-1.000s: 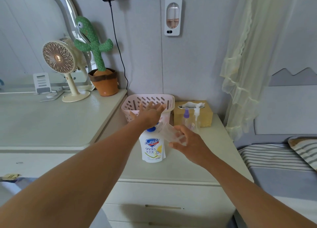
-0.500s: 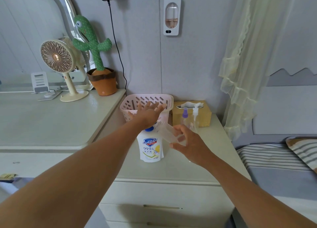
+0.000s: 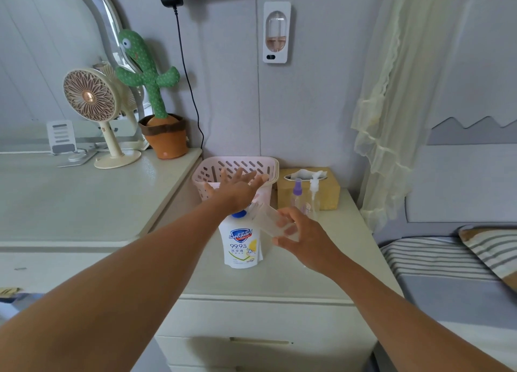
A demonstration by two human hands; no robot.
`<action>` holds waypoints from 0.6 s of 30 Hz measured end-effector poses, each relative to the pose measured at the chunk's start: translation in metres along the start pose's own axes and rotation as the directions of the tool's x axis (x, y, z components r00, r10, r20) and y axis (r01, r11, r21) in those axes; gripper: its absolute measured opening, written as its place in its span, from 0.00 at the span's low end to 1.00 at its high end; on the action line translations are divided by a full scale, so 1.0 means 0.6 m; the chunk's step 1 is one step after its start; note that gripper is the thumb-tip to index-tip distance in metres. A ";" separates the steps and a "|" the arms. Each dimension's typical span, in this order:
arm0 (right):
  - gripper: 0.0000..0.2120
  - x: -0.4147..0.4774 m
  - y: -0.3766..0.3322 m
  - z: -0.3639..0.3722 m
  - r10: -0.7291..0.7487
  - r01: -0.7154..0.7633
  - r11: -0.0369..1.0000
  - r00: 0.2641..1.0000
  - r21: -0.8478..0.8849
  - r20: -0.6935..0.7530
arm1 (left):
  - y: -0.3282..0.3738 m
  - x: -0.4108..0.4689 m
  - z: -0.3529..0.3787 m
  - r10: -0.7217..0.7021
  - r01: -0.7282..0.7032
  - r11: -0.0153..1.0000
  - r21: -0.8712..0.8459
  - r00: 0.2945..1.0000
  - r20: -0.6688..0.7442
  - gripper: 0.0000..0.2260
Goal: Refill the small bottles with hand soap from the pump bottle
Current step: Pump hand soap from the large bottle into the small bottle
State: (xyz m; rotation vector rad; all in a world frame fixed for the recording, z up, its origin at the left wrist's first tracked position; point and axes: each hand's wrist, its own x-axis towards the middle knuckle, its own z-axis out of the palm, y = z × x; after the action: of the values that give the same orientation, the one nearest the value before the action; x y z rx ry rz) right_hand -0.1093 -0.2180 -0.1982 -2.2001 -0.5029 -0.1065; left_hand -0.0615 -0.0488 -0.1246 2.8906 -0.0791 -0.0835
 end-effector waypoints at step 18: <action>0.19 -0.003 0.001 -0.003 -0.006 0.006 1.000 1.000 -0.006 -0.006 | -0.006 0.017 0.009 -0.034 0.034 0.999 0.017 0.999 -0.023 0.22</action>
State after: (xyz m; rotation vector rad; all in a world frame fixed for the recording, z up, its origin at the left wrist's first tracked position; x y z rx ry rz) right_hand -0.1103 -0.2204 -0.1978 -2.2038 -0.5070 -0.1177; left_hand -0.0513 -0.0470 -0.1311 2.9098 -0.0263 -0.0559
